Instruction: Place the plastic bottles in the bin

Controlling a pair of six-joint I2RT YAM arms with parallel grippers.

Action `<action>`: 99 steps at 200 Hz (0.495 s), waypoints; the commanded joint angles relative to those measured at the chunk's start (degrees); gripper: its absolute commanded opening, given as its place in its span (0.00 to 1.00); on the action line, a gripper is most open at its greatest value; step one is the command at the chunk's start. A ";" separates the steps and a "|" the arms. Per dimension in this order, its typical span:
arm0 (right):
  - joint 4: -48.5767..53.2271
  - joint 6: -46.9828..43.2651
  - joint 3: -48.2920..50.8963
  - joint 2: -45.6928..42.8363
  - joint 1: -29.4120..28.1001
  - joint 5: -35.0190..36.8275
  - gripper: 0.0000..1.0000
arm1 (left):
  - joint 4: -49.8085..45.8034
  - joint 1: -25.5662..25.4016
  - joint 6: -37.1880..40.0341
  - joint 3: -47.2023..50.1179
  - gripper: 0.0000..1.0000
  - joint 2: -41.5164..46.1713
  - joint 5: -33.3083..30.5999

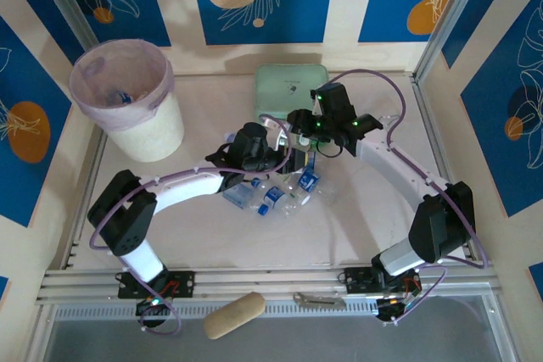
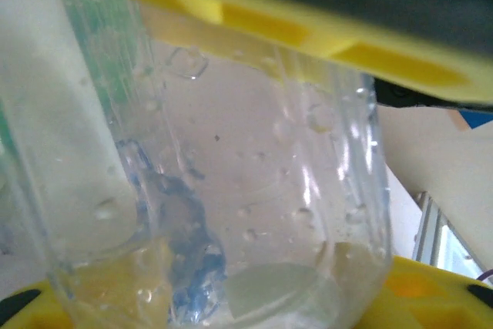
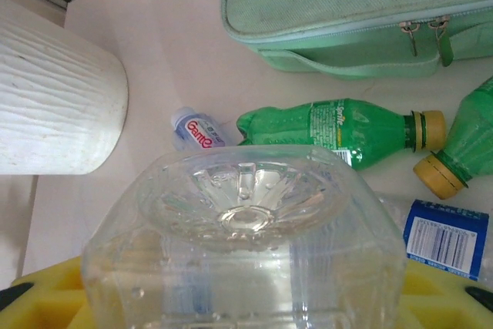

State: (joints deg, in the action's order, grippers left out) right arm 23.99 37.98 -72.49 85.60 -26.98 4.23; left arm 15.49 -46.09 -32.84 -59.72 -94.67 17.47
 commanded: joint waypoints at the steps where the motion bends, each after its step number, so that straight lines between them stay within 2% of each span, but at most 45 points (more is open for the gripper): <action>1: -2.52 1.77 0.72 -1.46 -0.44 -4.29 0.49 | 3.33 -0.52 1.19 0.75 0.46 0.20 1.02; 24: -2.89 2.14 1.03 -1.64 -0.44 -4.32 0.54 | 2.41 -0.52 1.77 0.66 0.41 0.71 0.72; 50: -2.06 2.02 1.18 -3.05 0.53 -2.56 0.74 | 0.93 -0.42 2.20 0.96 0.38 1.88 -0.27; 64: -2.77 2.27 1.93 -4.77 2.16 -3.56 0.81 | -0.10 -0.30 2.08 1.43 0.38 2.76 -1.34; 99: -6.76 4.53 5.58 -10.03 7.86 -10.38 0.86 | -3.05 0.66 2.58 2.76 0.38 5.38 -3.30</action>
State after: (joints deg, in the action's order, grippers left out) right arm 21.21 40.18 -68.86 80.55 -22.65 -0.36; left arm 15.18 -46.00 -31.75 -58.35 -92.29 16.23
